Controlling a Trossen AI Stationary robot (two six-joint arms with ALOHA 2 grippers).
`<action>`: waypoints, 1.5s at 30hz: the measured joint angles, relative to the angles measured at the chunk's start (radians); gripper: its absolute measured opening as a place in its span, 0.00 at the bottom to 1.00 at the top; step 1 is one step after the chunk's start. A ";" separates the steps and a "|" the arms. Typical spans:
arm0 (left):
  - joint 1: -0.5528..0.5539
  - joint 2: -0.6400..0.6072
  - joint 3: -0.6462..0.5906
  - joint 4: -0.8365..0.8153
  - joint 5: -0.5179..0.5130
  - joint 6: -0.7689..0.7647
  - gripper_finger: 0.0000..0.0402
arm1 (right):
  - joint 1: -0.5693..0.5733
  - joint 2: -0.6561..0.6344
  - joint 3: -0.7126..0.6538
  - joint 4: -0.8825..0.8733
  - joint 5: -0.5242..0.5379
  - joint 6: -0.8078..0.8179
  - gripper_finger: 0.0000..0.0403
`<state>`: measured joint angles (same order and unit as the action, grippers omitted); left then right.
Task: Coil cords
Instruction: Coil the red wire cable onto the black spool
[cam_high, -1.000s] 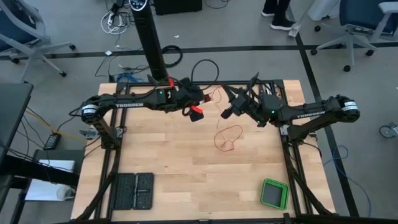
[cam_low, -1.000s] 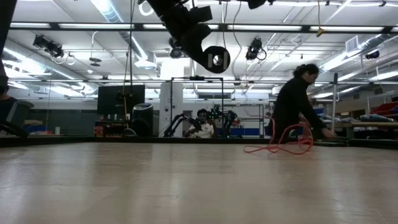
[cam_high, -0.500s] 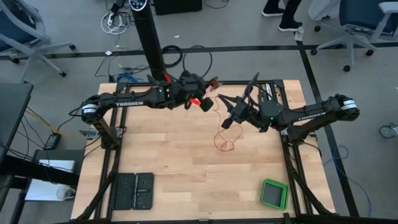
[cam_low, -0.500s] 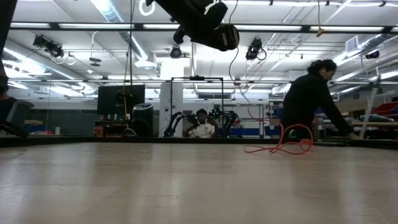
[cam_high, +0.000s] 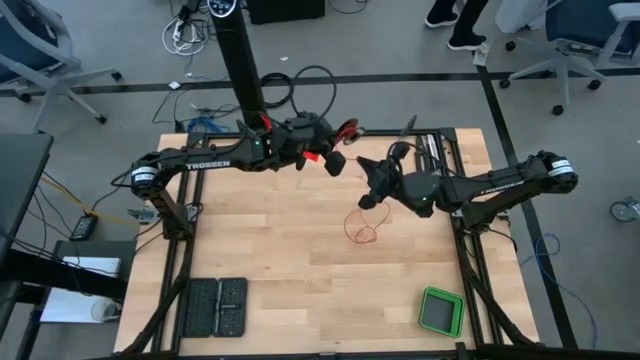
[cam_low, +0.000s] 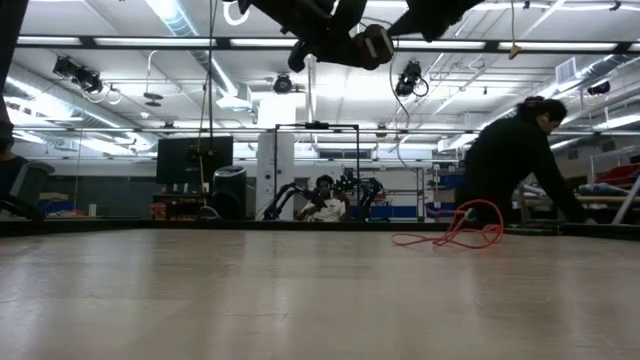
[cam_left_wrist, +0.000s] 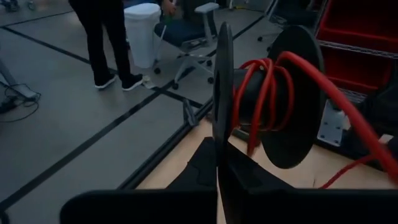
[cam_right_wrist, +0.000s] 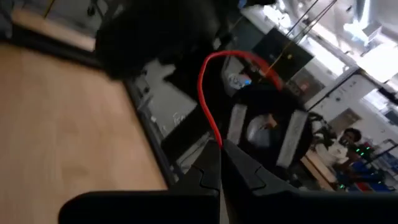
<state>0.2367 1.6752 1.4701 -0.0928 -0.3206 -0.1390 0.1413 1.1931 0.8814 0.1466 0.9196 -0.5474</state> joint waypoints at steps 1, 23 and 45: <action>0.000 0.000 0.000 0.007 0.005 -0.001 0.01 | 0.000 0.000 0.000 -0.019 -0.009 0.015 0.00; 0.003 -0.045 -0.001 -0.136 0.137 0.138 0.01 | -0.101 -0.002 0.000 -0.709 0.283 0.587 0.00; 0.003 -0.048 0.000 -0.420 0.030 0.268 0.01 | -0.138 -0.005 0.000 0.025 0.055 -0.025 0.00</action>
<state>0.2402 1.6276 1.4696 -0.5124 -0.2901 0.1287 0.0036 1.1877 0.8810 0.1715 0.9742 -0.5720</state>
